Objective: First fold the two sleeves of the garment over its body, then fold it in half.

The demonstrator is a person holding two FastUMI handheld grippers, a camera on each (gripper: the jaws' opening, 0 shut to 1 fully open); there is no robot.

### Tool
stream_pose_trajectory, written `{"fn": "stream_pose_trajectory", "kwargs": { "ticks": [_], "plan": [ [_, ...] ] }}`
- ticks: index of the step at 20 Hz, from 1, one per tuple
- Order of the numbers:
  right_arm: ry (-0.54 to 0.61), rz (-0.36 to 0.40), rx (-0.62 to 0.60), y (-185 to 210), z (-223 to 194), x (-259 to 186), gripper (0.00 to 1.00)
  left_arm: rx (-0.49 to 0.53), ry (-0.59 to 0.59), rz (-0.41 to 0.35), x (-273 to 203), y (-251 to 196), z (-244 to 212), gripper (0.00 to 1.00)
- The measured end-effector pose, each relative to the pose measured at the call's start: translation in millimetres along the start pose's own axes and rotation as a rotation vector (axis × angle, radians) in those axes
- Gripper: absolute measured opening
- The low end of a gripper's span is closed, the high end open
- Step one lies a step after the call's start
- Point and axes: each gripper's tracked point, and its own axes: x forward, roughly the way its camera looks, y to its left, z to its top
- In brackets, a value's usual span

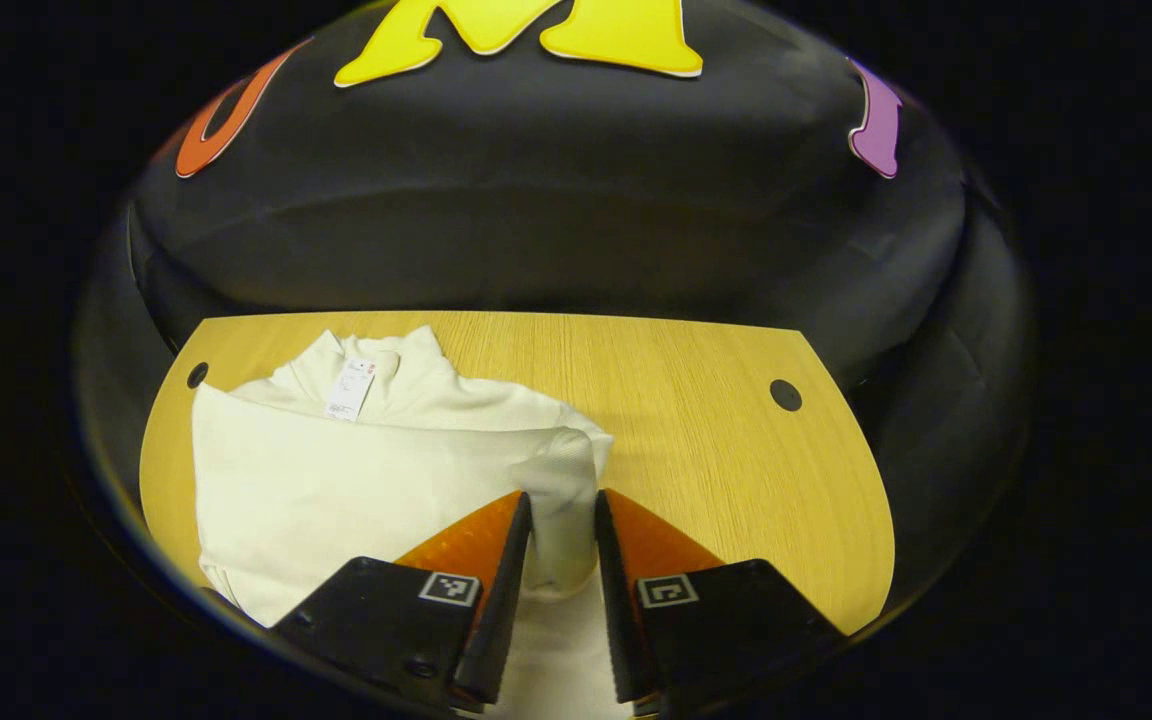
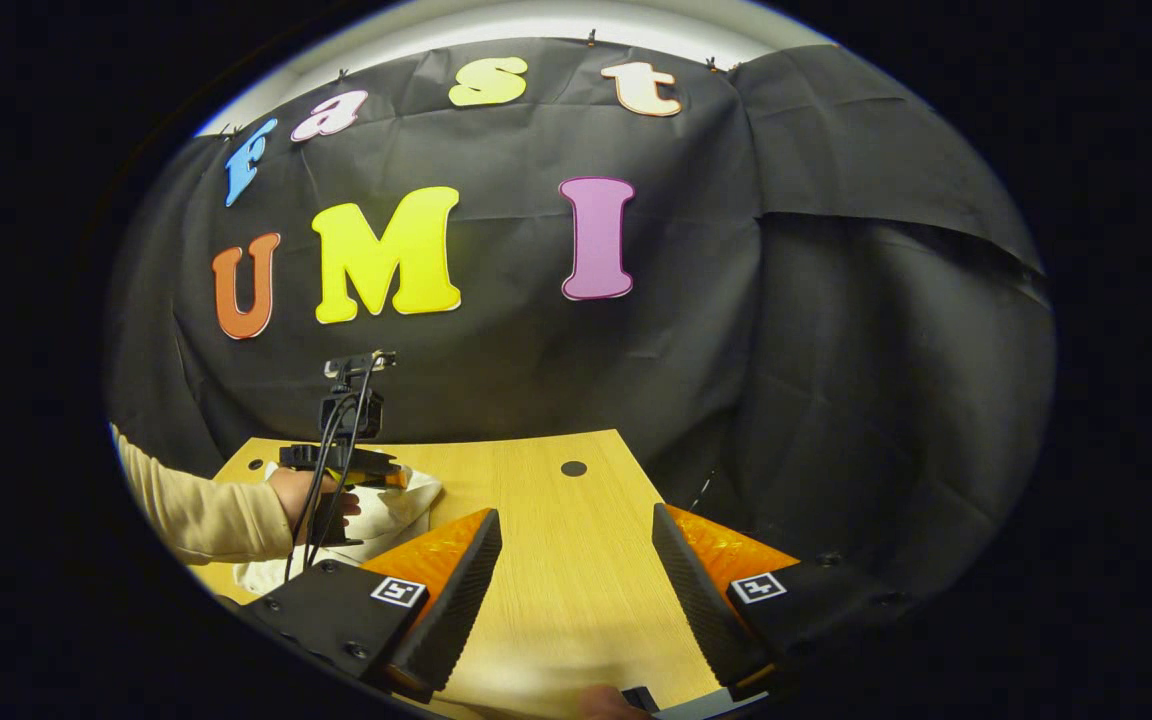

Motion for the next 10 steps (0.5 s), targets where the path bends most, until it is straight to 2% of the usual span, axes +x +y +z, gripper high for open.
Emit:
{"fn": "stream_pose_trajectory", "kwargs": {
  "ticks": [1, 2, 4, 7, 10],
  "plan": [
    [0.000, 0.006, 0.001, 4.3, -0.2, 0.1, 0.93, 0.001, -0.013, -0.001, -5.4, 1.5, 0.7, 0.65],
    [0.003, 0.012, -0.001, 8.9, -1.5, 0.3, 0.94, -0.002, -0.028, -0.005, -11.8, 3.9, 2.2, 0.64],
    [0.017, 0.033, -0.007, 22.9, -5.0, 2.6, 0.94, -0.010, -0.058, 0.002, -27.2, 15.4, 3.1, 0.96],
    [0.037, 0.071, -0.027, 51.0, -14.1, 7.0, 0.93, -0.011, -0.107, 0.018, -55.4, 41.1, -1.4, 0.99],
    [0.070, 0.108, -0.049, 82.7, -27.5, 11.1, 0.94, -0.004, -0.134, 0.072, -83.2, 84.2, -17.3, 0.99]
  ]
}}
